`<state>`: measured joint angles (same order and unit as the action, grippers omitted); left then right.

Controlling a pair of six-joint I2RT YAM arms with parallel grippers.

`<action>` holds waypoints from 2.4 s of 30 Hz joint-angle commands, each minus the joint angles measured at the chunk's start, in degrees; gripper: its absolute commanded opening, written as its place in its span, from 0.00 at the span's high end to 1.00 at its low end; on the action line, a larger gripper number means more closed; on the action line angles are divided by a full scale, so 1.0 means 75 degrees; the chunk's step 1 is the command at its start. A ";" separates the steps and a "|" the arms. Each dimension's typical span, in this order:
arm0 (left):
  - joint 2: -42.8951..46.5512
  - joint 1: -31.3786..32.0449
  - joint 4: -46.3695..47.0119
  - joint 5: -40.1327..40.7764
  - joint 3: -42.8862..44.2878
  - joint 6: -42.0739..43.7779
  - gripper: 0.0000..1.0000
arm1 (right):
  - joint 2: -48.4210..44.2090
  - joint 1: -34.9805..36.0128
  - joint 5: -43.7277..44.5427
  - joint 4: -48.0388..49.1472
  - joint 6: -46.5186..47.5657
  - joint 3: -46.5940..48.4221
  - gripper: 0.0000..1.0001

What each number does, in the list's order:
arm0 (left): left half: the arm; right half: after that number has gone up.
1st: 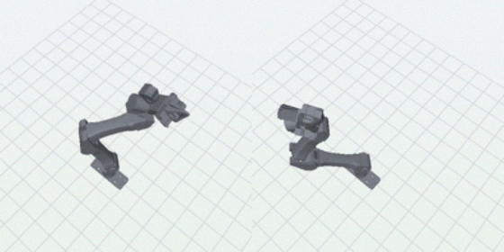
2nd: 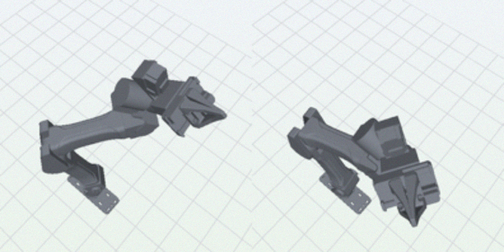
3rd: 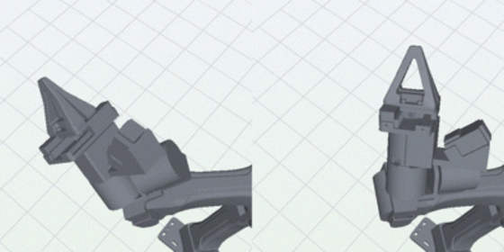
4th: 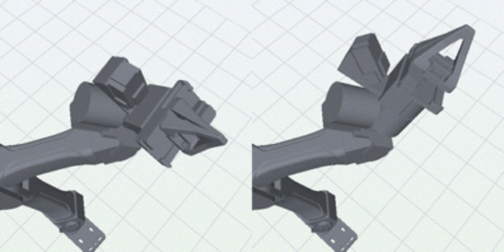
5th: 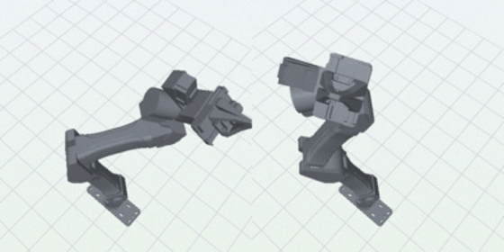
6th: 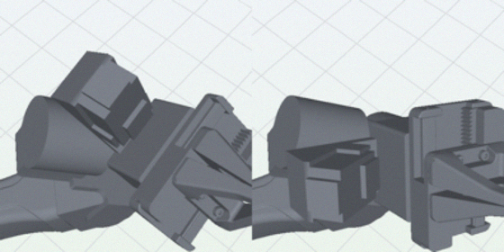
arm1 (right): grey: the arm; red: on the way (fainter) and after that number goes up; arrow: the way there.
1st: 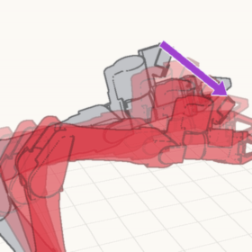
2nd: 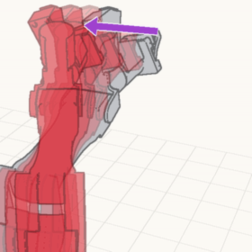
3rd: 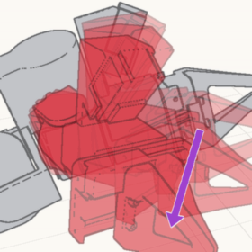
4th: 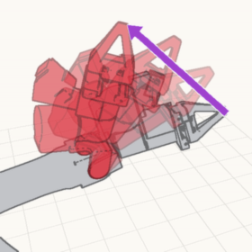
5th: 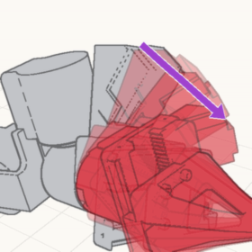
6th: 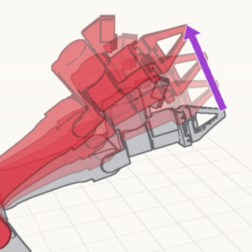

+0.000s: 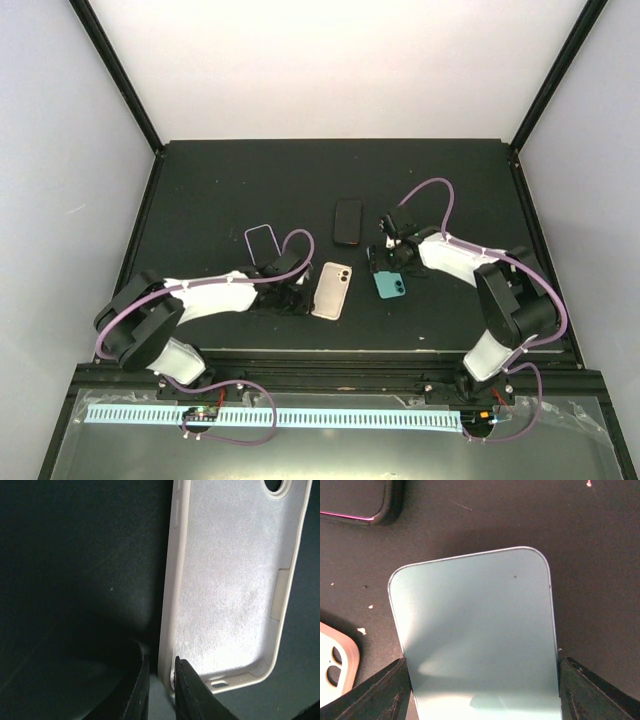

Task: Put the phone into the phone case

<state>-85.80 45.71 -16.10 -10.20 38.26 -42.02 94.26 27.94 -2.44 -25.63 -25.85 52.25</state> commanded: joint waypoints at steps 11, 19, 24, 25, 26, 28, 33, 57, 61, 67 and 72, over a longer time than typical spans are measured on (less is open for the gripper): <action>0.1474 -0.2249 -0.0354 -0.2680 0.0348 0.0743 0.50 | -0.0913 0.0611 -0.0227 0.1585 0.0606 -0.0236 0.36; 0.1151 -0.3261 -0.1357 -0.4519 0.2286 0.1975 0.37 | -0.1570 0.1537 0.0033 0.2280 0.1326 -0.0501 0.36; 0.0588 -0.3317 -0.2189 -0.4858 0.3207 0.2656 0.36 | -0.1893 0.1927 0.0003 0.2672 0.1442 -0.0691 0.36; 0.0499 -0.3328 -0.2244 -0.4958 0.3279 0.2716 0.36 | -0.1973 0.1998 0.0001 0.2744 0.1482 -0.0737 0.36; 0.0404 -0.3340 -0.2264 -0.5082 0.3323 0.2733 0.35 | -0.2053 0.2055 -0.0019 0.2838 0.1520 -0.0778 0.36; 0.0244 -0.3353 -0.2218 -0.5337 0.3346 0.2706 0.36 | -0.2216 0.2142 -0.0069 0.3003 0.1601 -0.0858 0.36; 0.0121 -0.3353 -0.2097 -0.5599 0.3398 0.2641 0.40 | -0.2727 0.2247 -0.0212 0.3235 0.1673 -0.1058 0.36; -0.0012 -0.3353 -0.1307 -0.6514 0.3032 0.2144 0.61 | -0.2945 0.2501 -0.0422 0.3045 0.1936 -0.0726 0.36; 0.0027 -0.3321 -0.1242 -0.6600 0.2994 0.2035 0.67 | -0.2892 0.2521 -0.0425 0.3048 0.1935 -0.0667 0.36; 0.0193 -0.3202 -0.0963 -0.6566 0.2721 0.1760 0.74 | -0.2860 0.2523 -0.0414 0.3059 0.1965 -0.0613 0.36; 0.0110 -0.3201 -0.0905 -0.6527 0.2645 0.1743 0.74 | -0.2856 0.2531 -0.0474 0.3024 0.1993 -0.0604 0.36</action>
<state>-85.38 21.47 -24.71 -58.37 58.57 -28.32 73.06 46.52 -5.19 -6.42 -11.86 45.30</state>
